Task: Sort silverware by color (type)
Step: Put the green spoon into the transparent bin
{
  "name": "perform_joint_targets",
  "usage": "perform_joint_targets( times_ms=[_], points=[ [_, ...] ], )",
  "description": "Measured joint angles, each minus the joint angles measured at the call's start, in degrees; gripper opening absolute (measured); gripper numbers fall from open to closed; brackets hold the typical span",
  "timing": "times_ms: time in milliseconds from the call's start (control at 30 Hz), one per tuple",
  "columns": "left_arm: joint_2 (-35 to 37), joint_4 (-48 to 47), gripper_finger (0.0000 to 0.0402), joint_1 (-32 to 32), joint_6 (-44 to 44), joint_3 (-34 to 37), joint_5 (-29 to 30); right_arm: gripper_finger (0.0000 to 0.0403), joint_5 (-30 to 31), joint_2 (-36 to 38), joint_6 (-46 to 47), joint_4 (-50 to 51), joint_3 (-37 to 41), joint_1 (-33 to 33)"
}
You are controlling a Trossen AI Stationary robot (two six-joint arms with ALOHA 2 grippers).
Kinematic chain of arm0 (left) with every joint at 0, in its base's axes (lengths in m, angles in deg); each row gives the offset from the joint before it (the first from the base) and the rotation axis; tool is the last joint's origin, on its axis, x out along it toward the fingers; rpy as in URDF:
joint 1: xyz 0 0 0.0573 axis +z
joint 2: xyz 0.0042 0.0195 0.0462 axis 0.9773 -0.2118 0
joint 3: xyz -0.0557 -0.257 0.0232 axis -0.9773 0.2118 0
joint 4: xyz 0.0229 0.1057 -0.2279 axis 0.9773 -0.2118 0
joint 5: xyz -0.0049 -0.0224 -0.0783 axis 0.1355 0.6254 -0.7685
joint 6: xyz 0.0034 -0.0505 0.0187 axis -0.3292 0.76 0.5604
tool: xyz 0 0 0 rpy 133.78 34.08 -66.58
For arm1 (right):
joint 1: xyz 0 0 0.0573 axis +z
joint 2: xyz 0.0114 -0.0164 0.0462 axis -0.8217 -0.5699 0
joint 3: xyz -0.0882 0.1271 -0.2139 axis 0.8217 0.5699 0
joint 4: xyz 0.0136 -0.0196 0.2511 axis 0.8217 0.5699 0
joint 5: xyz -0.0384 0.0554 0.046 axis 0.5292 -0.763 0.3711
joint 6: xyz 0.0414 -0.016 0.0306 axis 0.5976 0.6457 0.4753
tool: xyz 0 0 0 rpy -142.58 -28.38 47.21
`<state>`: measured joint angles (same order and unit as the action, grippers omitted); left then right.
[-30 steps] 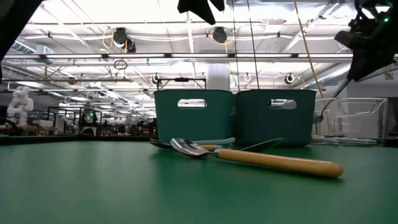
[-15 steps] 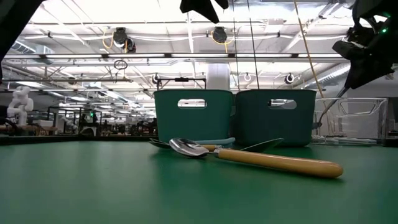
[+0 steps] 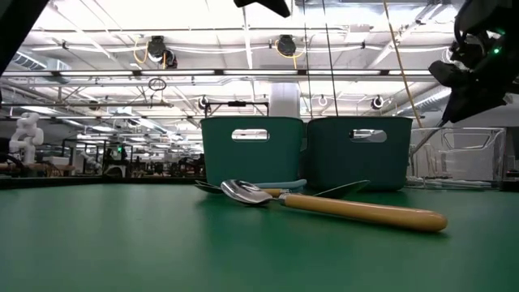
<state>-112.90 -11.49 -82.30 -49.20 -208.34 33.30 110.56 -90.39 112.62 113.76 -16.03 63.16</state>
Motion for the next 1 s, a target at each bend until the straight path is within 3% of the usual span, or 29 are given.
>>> perform_joint_targets(
  times_ms=[700,1000],
  points=[
    [0.0,-0.1,0.0234,-1.2,1.4,0.0,0.6,0.0065,-2.1,0.0,-0.6,-4.9,5.0,-1.6],
    [0.0,-0.1,0.0234,-1.2,2.4,0.0,0.6,0.0134,-5.1,-0.1,-0.6,-9.4,5.0,-1.6]
  ],
)
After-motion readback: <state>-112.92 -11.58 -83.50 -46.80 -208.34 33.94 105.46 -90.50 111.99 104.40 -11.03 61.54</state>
